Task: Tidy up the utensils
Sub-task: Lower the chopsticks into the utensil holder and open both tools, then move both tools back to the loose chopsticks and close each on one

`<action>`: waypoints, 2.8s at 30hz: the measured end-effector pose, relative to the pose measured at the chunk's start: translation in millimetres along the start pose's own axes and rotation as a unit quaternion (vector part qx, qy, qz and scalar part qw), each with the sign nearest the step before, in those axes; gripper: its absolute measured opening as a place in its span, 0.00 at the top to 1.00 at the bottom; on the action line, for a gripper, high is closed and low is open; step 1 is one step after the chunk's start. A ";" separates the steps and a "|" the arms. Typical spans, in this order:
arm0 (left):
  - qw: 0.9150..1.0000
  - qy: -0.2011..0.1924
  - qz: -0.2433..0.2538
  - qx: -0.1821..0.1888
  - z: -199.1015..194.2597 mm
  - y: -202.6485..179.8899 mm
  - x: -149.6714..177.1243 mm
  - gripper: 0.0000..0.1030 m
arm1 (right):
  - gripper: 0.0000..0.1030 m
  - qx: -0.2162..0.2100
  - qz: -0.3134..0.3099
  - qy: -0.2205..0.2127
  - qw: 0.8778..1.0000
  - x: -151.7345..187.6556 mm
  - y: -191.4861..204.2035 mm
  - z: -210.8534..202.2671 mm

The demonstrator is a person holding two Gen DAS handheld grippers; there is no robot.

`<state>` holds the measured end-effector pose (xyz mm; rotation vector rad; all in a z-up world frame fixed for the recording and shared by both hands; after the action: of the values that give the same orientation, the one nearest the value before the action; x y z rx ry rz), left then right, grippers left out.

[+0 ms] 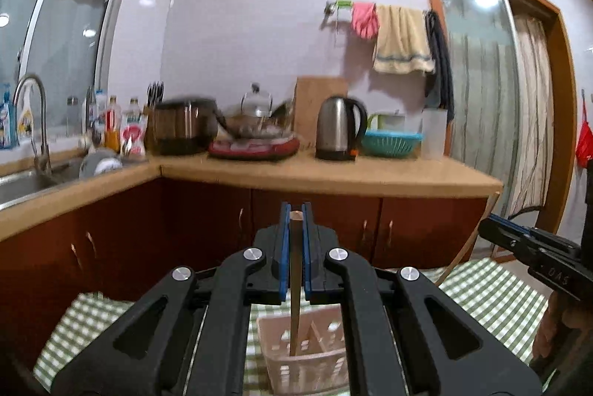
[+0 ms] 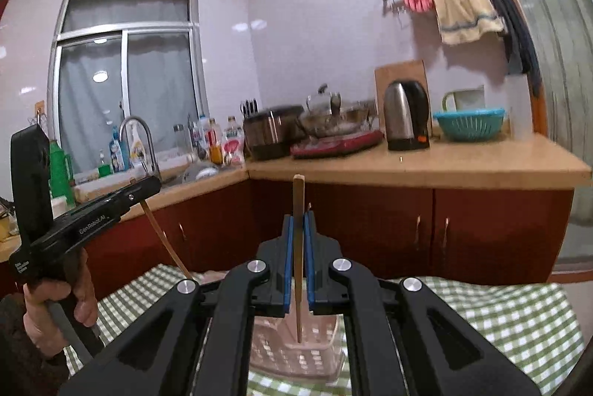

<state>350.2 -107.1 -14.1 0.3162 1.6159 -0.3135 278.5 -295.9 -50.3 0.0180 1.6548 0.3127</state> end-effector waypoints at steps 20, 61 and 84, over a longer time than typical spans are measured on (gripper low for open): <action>0.999 0.045 0.019 -0.020 -19.7 5.5 48.9 0.16 | 0.33 0.039 -0.033 0.026 0.998 21.8 -3.9 -21.7; 0.969 0.238 0.024 -0.056 -200.4 21.2 254.4 0.25 | 0.62 0.006 -0.054 0.168 0.984 222.4 23.2 -179.4; 0.970 0.235 0.048 -0.031 -209.4 9.9 269.0 0.81 | 0.83 -0.013 -0.038 0.181 0.983 239.3 24.8 -178.4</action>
<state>143.7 -12.9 -268.7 0.4439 2.0636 -0.1150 72.6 -259.4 -264.8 -0.1280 2.0072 0.2914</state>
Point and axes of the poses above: each gripper's, at about its wrist camera, not at the fingertips, and z roughly the way its jaws point, y to its left, x to its underside, the point moved 8 cm from there along z, roughly the way its jaws point, and after that the axes turned 7 degrees about -y, right-handed, at the moved point
